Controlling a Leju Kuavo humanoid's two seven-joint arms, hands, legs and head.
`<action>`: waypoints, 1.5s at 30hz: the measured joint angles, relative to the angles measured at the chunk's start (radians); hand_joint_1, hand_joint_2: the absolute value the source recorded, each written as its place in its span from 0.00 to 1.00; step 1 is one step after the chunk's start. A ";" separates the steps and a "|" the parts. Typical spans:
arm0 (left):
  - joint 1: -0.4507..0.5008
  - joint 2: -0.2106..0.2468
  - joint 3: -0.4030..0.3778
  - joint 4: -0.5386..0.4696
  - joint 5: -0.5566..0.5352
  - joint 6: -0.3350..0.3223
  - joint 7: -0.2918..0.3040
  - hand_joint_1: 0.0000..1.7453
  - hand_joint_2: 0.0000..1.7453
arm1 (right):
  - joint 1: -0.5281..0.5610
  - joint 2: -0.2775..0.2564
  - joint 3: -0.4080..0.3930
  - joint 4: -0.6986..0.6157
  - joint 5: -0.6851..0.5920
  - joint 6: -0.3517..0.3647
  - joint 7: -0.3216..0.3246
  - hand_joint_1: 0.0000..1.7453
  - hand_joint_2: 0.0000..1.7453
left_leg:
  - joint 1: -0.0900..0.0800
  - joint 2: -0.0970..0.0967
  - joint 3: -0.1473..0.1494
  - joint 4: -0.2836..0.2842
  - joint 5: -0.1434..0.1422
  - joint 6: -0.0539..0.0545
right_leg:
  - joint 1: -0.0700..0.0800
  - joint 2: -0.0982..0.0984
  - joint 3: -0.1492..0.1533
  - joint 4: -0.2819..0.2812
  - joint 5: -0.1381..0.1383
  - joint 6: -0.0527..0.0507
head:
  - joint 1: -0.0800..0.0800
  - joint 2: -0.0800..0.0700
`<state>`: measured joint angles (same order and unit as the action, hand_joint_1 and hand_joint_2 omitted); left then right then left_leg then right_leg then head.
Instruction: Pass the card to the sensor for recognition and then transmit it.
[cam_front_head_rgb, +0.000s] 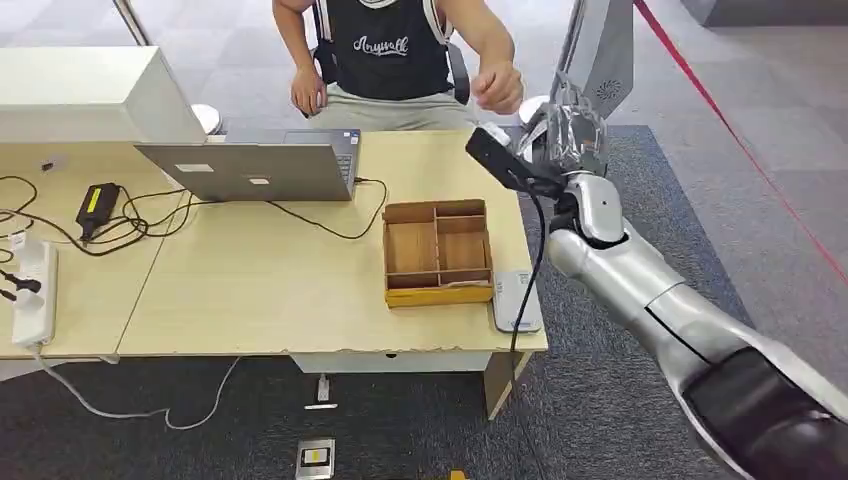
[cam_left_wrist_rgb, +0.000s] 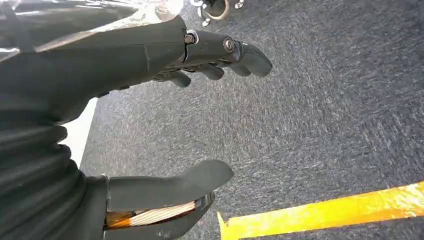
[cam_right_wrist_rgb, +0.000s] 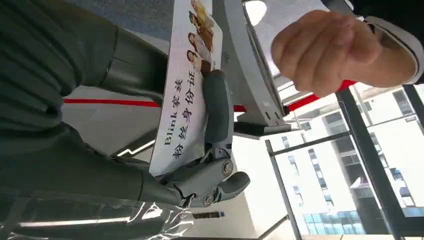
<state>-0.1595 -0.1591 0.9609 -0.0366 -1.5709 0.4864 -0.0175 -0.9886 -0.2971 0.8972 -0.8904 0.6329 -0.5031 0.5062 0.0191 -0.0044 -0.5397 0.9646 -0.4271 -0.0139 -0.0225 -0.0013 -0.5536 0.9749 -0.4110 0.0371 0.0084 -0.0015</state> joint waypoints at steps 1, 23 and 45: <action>-0.001 -0.001 -0.005 -0.001 0.000 -0.008 0.004 0.00 1.00 | -0.006 0.011 0.004 0.005 0.006 0.011 0.002 1.00 1.00 | 0.000 0.000 0.000 0.000 0.000 0.000 | 0.000 0.000 0.000 0.000 0.000 0.000 | 0.000 0.000; -0.023 -0.019 -0.129 -0.036 0.000 -0.074 0.047 0.00 1.00 | -0.121 0.295 0.114 0.320 0.087 0.109 0.048 1.00 1.00 | 0.000 0.000 -0.001 0.000 0.000 0.000 | 0.000 0.000 -0.002 0.000 0.000 0.000 | 0.000 0.000; -0.020 -0.021 -0.146 -0.043 0.000 -0.076 0.050 0.00 1.00 | -0.128 0.335 0.152 0.425 0.087 0.093 0.062 0.00 1.00 | 0.000 0.000 -0.001 0.000 0.000 0.000 | 0.000 0.000 -0.002 0.000 0.000 0.000 | 0.000 0.000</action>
<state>-0.1797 -0.1797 0.8152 -0.0801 -1.5709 0.4101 0.0328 -1.1165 0.0378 1.0494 -0.4650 0.7198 -0.4101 0.5680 0.0192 -0.0043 -0.5409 0.9647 -0.4269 -0.0141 -0.0223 -0.0013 -0.5560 0.9754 -0.4109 0.0370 0.0084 -0.0015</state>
